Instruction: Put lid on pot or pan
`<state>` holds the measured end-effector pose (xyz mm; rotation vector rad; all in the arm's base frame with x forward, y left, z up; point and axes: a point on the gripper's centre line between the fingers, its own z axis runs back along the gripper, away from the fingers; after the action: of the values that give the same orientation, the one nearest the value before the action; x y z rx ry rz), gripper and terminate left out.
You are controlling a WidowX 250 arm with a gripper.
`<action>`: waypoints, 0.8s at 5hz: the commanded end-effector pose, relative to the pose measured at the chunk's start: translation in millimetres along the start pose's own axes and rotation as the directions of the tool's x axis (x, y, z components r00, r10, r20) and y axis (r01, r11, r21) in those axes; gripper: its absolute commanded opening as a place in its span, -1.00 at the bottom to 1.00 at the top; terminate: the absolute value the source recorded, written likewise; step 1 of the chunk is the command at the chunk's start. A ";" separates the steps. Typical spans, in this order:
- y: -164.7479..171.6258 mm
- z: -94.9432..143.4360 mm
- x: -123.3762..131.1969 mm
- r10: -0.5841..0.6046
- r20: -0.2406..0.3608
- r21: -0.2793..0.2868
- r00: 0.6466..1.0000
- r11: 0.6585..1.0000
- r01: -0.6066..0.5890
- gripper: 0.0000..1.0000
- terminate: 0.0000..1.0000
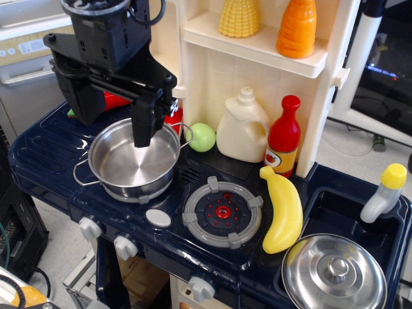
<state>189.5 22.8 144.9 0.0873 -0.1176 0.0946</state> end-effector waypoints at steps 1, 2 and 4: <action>0.0 0.0 0.0 0.000 0.000 0.000 1.000 1.000 0.000 1.00 -1.00; -49.4 13.2 2.7 -0.025 0.007 -0.046 1.000 0.999 0.025 1.00 -1.00; -149.5 8.4 -0.5 -0.003 0.015 -0.027 1.000 1.000 0.003 1.00 -1.00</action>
<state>194.1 -133.5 124.3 0.0834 -0.0926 0.0607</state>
